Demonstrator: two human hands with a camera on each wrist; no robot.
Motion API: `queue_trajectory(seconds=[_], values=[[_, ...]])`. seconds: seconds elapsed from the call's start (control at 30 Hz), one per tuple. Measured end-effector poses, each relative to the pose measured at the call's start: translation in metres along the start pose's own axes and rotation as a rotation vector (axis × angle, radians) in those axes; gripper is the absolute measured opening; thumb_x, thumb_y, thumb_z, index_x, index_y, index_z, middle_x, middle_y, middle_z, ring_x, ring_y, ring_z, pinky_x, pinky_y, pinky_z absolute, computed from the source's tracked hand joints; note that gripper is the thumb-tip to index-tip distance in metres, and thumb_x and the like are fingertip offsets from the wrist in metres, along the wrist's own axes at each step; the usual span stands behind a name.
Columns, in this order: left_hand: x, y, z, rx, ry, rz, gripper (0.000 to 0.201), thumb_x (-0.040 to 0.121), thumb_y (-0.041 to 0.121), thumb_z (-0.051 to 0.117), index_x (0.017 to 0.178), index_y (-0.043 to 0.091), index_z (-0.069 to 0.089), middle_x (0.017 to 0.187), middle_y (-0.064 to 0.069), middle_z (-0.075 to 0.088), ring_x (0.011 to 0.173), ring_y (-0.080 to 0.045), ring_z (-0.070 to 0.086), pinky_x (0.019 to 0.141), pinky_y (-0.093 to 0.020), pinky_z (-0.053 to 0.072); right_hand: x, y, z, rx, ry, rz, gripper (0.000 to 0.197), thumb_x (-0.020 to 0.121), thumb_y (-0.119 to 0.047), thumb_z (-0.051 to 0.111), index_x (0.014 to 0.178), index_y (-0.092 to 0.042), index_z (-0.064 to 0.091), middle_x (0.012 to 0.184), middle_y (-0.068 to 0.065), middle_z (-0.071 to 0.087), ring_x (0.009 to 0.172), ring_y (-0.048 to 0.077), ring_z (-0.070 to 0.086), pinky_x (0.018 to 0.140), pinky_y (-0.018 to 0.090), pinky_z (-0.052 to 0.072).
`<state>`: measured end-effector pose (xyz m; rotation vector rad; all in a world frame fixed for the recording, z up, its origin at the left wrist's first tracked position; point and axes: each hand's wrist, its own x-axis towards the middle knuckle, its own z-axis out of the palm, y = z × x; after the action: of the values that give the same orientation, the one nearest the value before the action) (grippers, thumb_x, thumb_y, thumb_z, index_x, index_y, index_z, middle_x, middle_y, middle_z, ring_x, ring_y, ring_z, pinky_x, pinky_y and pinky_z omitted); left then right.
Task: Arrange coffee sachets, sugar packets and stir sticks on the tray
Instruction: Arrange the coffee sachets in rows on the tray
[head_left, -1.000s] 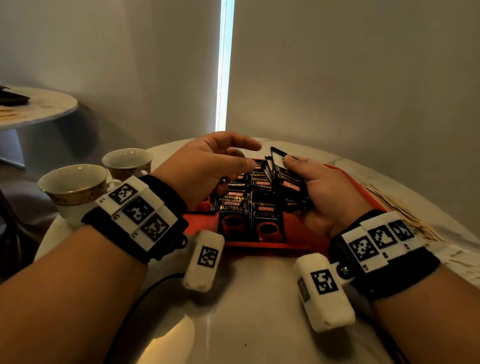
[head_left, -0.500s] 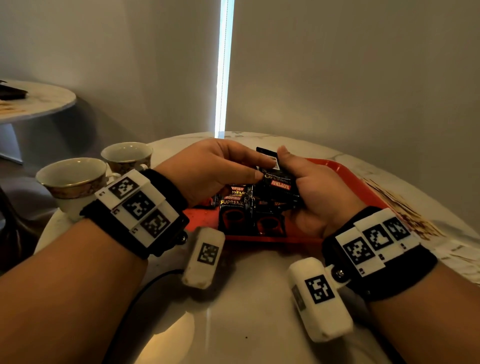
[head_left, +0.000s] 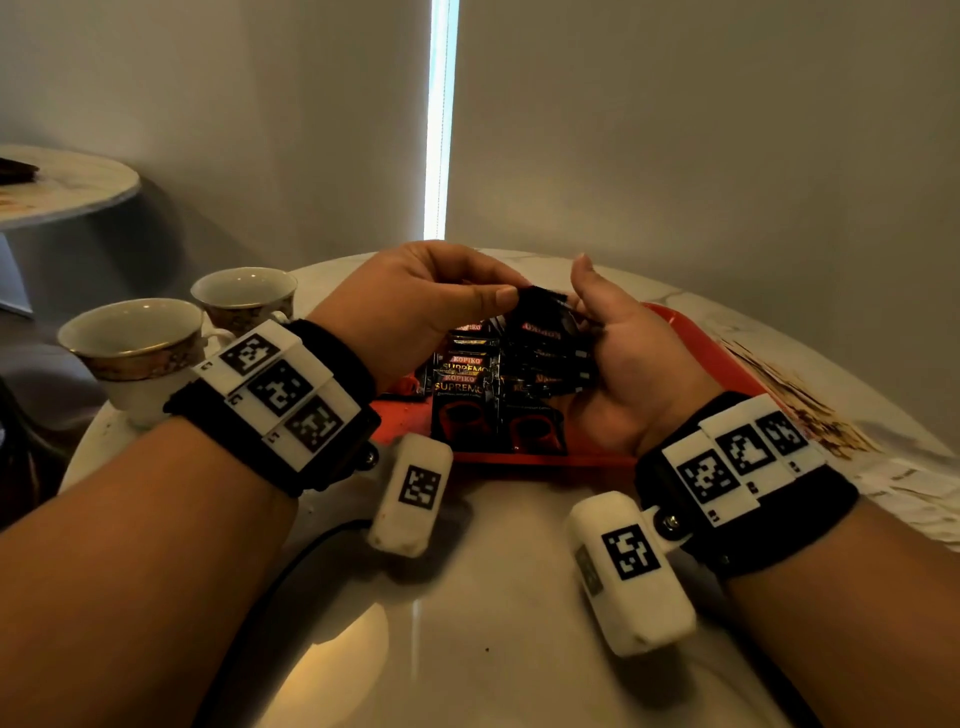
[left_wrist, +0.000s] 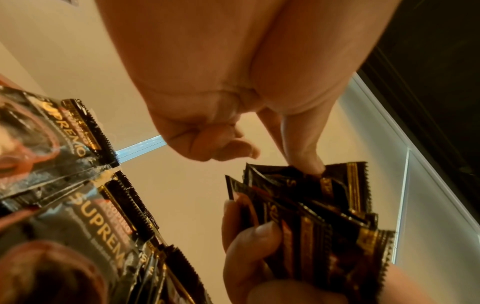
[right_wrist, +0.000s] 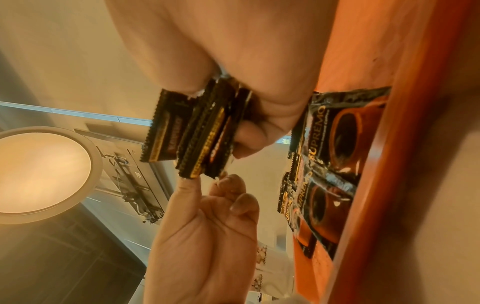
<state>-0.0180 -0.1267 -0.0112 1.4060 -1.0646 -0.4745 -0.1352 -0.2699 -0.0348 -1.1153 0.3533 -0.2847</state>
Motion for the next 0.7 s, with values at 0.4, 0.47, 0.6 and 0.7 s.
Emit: queue_trajectory(seconds=[0.4, 0.47, 0.6, 0.7], values=[[0.002, -0.0029, 0.0015, -0.115, 0.139, 0.024, 0.008, 0.075, 0.023, 0.073, 0.083, 0.023, 0.073, 0.074, 0.011, 0.072, 0.064, -0.001, 0.062, 0.058, -0.022, 0.047, 0.0005, 0.0053, 0.0033, 0.029, 0.019, -0.046, 0.05, 0.106, -0.044, 0.04, 0.13, -0.008, 0.064, 0.134, 0.022, 0.062, 0.125, 0.043, 0.058, 0.111, 0.061, 0.038], [0.0021, -0.0033, 0.0012, -0.131, 0.158, 0.033, 0.011, 0.074, 0.026, 0.074, 0.084, 0.023, 0.074, 0.075, 0.01, 0.072, 0.064, -0.002, 0.06, 0.059, -0.023, 0.047, -0.001, 0.005, 0.0052, 0.004, 0.014, -0.05, 0.046, 0.105, -0.042, 0.043, 0.124, -0.007, 0.066, 0.131, 0.023, 0.063, 0.117, 0.041, 0.061, 0.11, 0.061, 0.04], [0.0014, -0.001, 0.0003, -0.108, 0.185, 0.045, 0.009, 0.089, 0.014, 0.069, 0.087, 0.022, 0.071, 0.071, 0.015, 0.071, 0.063, 0.004, 0.06, 0.059, -0.021, 0.047, 0.0033, 0.0074, 0.0033, 0.04, 0.013, -0.034, 0.044, 0.101, -0.037, 0.051, 0.132, -0.007, 0.062, 0.135, 0.024, 0.061, 0.126, 0.045, 0.057, 0.108, 0.069, 0.037], [0.002, -0.0022, -0.0022, -0.078, 0.21, 0.052, 0.009, 0.089, 0.018, 0.07, 0.087, 0.026, 0.072, 0.074, 0.017, 0.071, 0.066, 0.004, 0.059, 0.063, -0.025, 0.047, 0.0067, 0.0084, 0.0003, 0.064, 0.039, -0.033, 0.042, 0.102, -0.032, 0.049, 0.134, -0.007, 0.06, 0.134, 0.024, 0.061, 0.126, 0.046, 0.057, 0.106, 0.071, 0.038]])
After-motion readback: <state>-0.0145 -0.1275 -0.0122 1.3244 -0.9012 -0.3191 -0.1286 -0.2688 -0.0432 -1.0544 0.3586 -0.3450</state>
